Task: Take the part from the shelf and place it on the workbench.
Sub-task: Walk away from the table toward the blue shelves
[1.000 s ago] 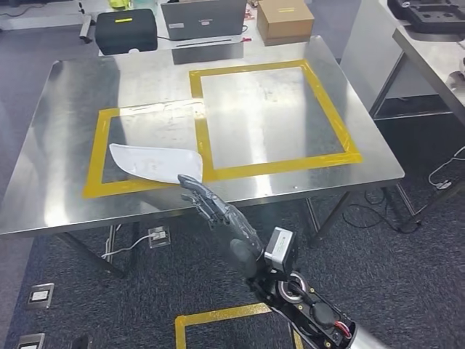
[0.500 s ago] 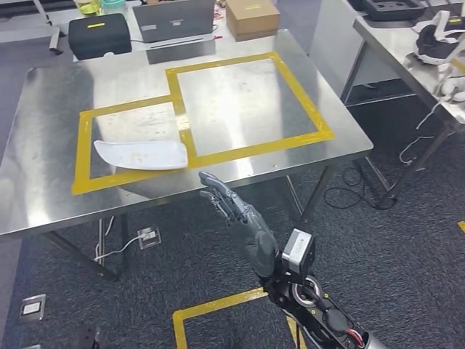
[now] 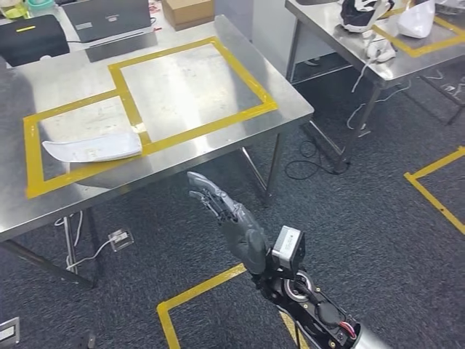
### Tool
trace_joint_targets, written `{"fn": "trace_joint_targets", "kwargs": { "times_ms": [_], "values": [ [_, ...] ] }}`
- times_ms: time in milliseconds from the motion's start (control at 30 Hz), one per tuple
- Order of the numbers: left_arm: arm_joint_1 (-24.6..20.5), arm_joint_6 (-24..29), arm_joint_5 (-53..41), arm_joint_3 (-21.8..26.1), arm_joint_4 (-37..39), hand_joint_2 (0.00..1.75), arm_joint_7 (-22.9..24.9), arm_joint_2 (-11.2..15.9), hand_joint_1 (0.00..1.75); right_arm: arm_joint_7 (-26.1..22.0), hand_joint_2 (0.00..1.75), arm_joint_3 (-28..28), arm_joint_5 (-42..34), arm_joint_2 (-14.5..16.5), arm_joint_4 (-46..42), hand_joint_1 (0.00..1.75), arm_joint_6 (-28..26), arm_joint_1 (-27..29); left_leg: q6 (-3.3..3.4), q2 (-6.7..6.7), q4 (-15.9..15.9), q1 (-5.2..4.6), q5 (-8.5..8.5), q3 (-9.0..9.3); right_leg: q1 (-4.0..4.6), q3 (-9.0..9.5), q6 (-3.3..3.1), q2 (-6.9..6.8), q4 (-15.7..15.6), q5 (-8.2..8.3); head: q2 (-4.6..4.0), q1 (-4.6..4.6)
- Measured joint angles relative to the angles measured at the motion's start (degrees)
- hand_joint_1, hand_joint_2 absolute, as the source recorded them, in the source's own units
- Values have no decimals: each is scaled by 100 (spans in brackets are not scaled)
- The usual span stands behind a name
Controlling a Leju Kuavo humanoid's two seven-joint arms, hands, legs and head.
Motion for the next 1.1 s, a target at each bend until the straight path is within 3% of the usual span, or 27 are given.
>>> {"fn": "trace_joint_targets", "kwargs": {
  "times_ms": [67, 100, 167, 200, 233, 267, 300, 333, 367, 400, 467, 533, 567, 600, 633, 700, 733, 767, 800, 833, 933, 1000, 1067, 1100],
  "values": [
    [-12, 5, 9, 1, 0, 0, 3, -7, 0, -4, 0, -3, -9, -1, 2, 0, 10, -8, 63, 129, -2, 9, 80, -65, -1, -42, 72, 49, 2, 52, 0, 19],
    [-21, 6, 10, 1, 0, 0, 4, -9, 0, -2, 0, -7, -15, -1, 4, 0, 14, -11, 111, 204, -4, 16, 129, -106, -2, -89, 101, -26, 93, -64, 0, 42],
    [-15, 9, 11, 3, 0, 0, 7, -8, 0, -2, 0, -11, -23, -3, 7, 0, 18, -15, 184, 372, -18, 16, 240, -209, -30, -254, 146, -293, 632, -630, 0, 126],
    [-5, 11, 12, 4, 0, 0, 8, -5, 0, -1, 0, -11, -25, -3, 9, 0, 20, -17, 203, 447, -16, 7, 293, -275, -53, -346, 176, -395, 1038, -946, 0, 165],
    [4, 13, 12, 4, 0, 0, 11, -1, 0, -1, 0, -10, -25, -3, 14, 0, 21, -17, 202, 527, -12, 0, 347, -342, -78, -412, 206, -444, 1432, -1155, 0, 190],
    [7, 13, 11, 4, 0, 0, 14, 3, 0, 0, 0, -10, -25, -3, 20, 0, 21, -15, 190, 604, -8, -3, 403, -415, -100, -422, 235, -467, 1722, -1207, 0, 211],
    [6, 14, 11, 5, 0, 0, 16, 6, 0, 1, 0, -10, -25, -3, 25, 0, 21, -15, 176, 682, -3, -5, 458, -492, -121, -339, 258, -483, 1837, -1116, 0, 232],
    [4, 13, 10, 5, 0, 0, 18, 9, 0, 1, 0, -9, -26, -3, 30, 0, 21, -15, 156, 757, 2, -5, 510, -565, -139, -158, 276, -508, 1744, -944, 0, 256],
    [0, 13, 9, 6, 0, 0, 19, 13, 0, 0, 0, -10, -27, -3, 31, 0, 21, -16, 132, 827, 11, -7, 555, -621, -154, 120, 287, -579, 1455, -784, 0, 278],
    [0, 12, 9, 7, 0, 0, 20, 18, 0, -1, 0, -10, -32, -3, 31, 0, 21, -23, 104, 889, 18, -12, 591, -663, -151, 464, 291, -687, 1028, -728, 0, 301],
    [-5, 8, 8, 7, 0, 0, 21, 27, 0, -7, 0, -15, -48, -2, 26, 0, 23, -47, 25, 997, 30, -22, 663, -701, -104, 1002, 225, -858, 213, -834, 0, 317],
    [-16, 8, 7, 8, 0, 0, 20, 29, 0, -14, 0, -31, -72, -2, 22, 0, 27, -58, -67, 1125, 18, -4, 741, -720, -42, 1095, 94, -818, -115, -912, 0, 300],
    [-22, 11, 7, 8, 0, 0, 17, 30, 0, -17, 0, -40, -81, -3, 22, 0, 28, -54, -112, 1125, 30, 20, 743, -735, -36, 1045, 30, -765, -141, -879, 0, 292],
    [-20, 14, 7, 9, 0, 0, 12, 30, 0, -21, 0, -49, -87, -3, 23, 0, 28, -51, -146, 1041, 100, 40, 662, -770, -34, 1006, -33, -711, -154, -828, 0, 286],
    [-15, 15, 7, 9, 0, 0, 6, 28, 0, -26, 0, -54, -91, -3, 24, 0, 28, -50, -168, 892, 284, 52, 477, -847, -39, 972, -94, -661, -169, -768, 0, 259],
    [5, 15, 9, 9, -1, 0, -2, 26, 0, -33, 0, -57, -92, -3, 26, 0, 28, -54, -179, 554, 984, 55, -69, -1117, -19, 871, -176, -552, -165, -651, 0, 188],
    [12, 15, 10, 9, -1, 0, -4, 25, 0, -34, 0, -59, -95, -3, 28, 0, 28, -49, -173, 473, 1379, 52, -280, -1255, 0, 809, -200, -486, -154, -596, 0, 148],
    [18, 16, 12, 9, -1, 0, -4, 25, 0, -34, 0, -62, -98, -3, 31, 0, 28, -45, -162, 438, 1648, 48, -364, -1331, 20, 741, -211, -411, -140, -550, 0, 124],
    [21, 19, 14, 9, 0, 0, -5, 26, 0, -34, 0, -67, -102, -3, 34, 0, 28, -41, -146, 423, 1716, 41, -319, -1312, 36, 681, -216, -334, -124, -511, 0, 104],
    [21, 21, 15, 9, 0, 0, -5, 27, 0, -35, 0, -74, -105, -3, 36, 0, 28, -39, -120, 406, 1553, 32, -176, -1186, 49, 632, -215, -257, -108, -479, 0, 83],
    [21, 31, 19, 9, 1, 0, -5, 46, 0, -43, 0, -95, -113, -3, 36, 0, 23, -42, 3, 147, 421, 1, 293, -520, 76, 531, -194, -62, -65, -415, 0, 30],
    [17, 38, 24, 10, 1, 0, -6, 62, 0, -48, 0, -107, -120, -3, 36, 0, 10, -42, 49, 32, 50, -9, 352, -336, 86, 473, -153, 42, -41, -374, 0, 19],
    [2, 42, 27, 10, -1, 0, -6, 52, 0, -50, 0, -126, -123, -3, 36, 0, 1, -40, 71, 152, -41, 9, 375, -328, 91, 421, -96, 123, -24, -342, 0, 16],
    [-3, 44, 28, 13, -1, 0, -7, 46, 0, -50, 0, -136, -123, -3, 35, 0, -1, -41, 91, 224, -74, 26, 395, -323, 96, 371, -65, 58, 39, -389, 0, 26]
  ]
}}
